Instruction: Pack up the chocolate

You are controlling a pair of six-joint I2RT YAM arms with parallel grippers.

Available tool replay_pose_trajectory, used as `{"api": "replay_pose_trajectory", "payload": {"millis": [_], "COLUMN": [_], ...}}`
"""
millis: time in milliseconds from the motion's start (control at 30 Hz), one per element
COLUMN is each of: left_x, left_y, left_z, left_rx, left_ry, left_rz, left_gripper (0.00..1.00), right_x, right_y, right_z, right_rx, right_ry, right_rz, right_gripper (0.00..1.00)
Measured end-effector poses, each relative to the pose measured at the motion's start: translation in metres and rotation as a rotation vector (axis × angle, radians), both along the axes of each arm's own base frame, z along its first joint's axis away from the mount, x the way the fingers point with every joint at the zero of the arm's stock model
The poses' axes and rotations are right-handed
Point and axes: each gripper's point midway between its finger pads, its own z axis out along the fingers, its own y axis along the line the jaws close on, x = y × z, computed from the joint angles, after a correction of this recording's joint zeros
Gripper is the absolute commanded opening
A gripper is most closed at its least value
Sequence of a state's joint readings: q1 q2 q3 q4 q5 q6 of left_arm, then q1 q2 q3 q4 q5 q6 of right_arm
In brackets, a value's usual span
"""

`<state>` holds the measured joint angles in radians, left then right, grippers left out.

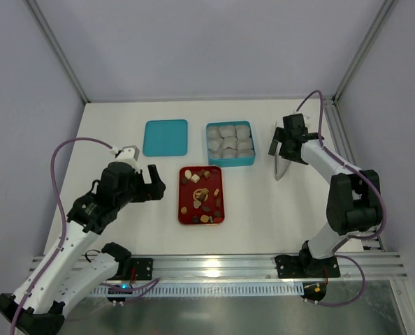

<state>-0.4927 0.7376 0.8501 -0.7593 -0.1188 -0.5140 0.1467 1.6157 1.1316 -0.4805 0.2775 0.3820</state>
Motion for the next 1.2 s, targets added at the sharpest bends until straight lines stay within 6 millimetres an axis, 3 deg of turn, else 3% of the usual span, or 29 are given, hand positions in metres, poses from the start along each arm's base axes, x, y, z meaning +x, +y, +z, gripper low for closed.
{"api": "replay_pose_trajectory", "payload": {"millis": [367, 933, 1200], "left_x": [0.001, 0.002, 0.002], "left_y": [-0.001, -0.001, -0.001], "left_z": [-0.003, -0.005, -0.005], "left_rx": [0.006, 0.011, 0.011], "left_ry": [0.011, 0.018, 0.017], "left_rz": [0.0, -0.001, -0.001], "left_gripper": [1.0, 1.0, 1.0], "right_x": [0.01, 0.027, 0.028], "right_y": [0.004, -0.004, -0.003], "right_z": [-0.044, -0.065, -0.071], "right_rx": [0.011, 0.039, 0.042], "right_ry": [0.108, 0.12, 0.126], "right_rz": [0.013, -0.017, -0.021], "right_gripper": [1.0, 1.0, 0.93]}}
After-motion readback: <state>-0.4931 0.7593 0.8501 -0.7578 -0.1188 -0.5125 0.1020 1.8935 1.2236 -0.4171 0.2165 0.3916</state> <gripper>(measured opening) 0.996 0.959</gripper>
